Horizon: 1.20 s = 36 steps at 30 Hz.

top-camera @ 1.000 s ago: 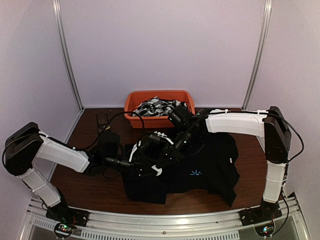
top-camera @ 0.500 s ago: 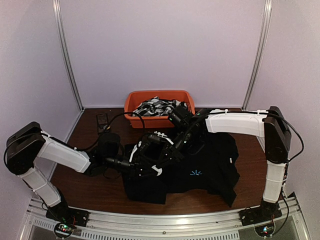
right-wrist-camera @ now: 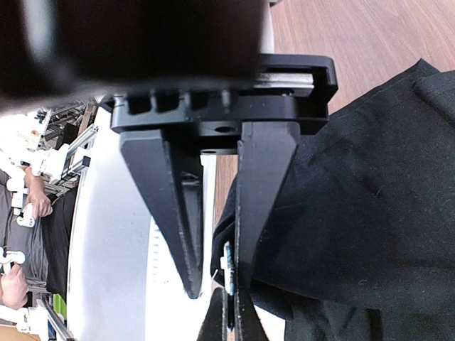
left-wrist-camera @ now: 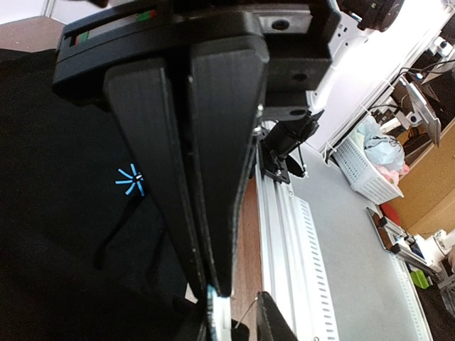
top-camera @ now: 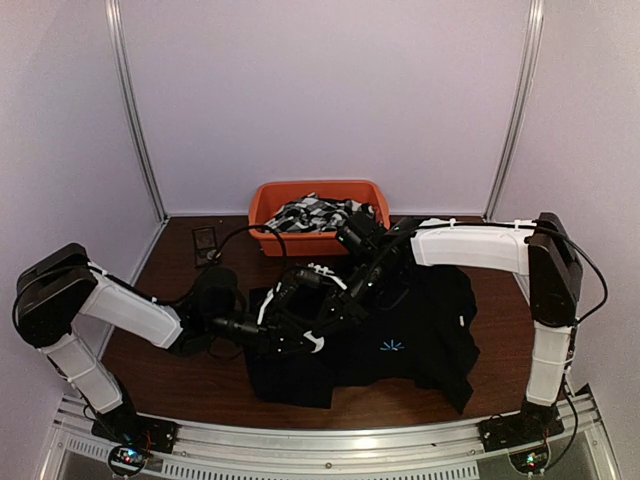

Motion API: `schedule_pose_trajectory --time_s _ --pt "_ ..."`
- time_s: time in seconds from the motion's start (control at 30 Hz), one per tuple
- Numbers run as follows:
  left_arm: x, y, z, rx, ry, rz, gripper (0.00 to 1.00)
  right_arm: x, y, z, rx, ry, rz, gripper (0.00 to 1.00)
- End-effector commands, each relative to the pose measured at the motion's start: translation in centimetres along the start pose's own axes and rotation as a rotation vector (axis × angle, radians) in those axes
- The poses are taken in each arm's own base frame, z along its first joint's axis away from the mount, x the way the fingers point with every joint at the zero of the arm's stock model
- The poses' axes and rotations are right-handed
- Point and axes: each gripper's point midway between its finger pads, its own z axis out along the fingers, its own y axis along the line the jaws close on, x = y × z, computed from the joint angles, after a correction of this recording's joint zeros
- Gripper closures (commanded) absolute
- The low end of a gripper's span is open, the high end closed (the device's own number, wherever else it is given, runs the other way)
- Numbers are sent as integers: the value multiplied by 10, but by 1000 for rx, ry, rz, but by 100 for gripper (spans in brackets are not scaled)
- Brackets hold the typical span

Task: Pin the brooch onto the clothing
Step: Pin the brooch to the flattened clothing.

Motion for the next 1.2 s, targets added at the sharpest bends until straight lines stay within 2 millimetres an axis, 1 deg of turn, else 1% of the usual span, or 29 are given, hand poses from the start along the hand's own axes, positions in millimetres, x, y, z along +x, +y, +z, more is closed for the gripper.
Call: schedule_pose_trajectory --time_s 0.0,0.2,0.43,0.8,0.9,1.1,1.17 --pt "-7 -5 -2 27 -36 28 81 -8 6 -1 -1 -6 -28 100" --pt "-5 -4 -1 27 -28 24 85 -8 7 -1 -1 -7 -29 100" --pt "-5 -2 -1 18 -32 28 86 -7 6 0 -1 -5 -25 100" --pt "-18 -3 -3 27 -128 4 86 -6 4 1 -2 -2 -22 100" --pt "-16 2 -3 13 -140 -14 90 -7 4 1 -1 -4 -22 100" --pt "-13 4 -3 1 -143 -22 99 -7 5 1 -1 -5 -25 100" --pt "-13 7 -3 -15 -141 -30 100 -7 5 1 -2 -4 -24 100"
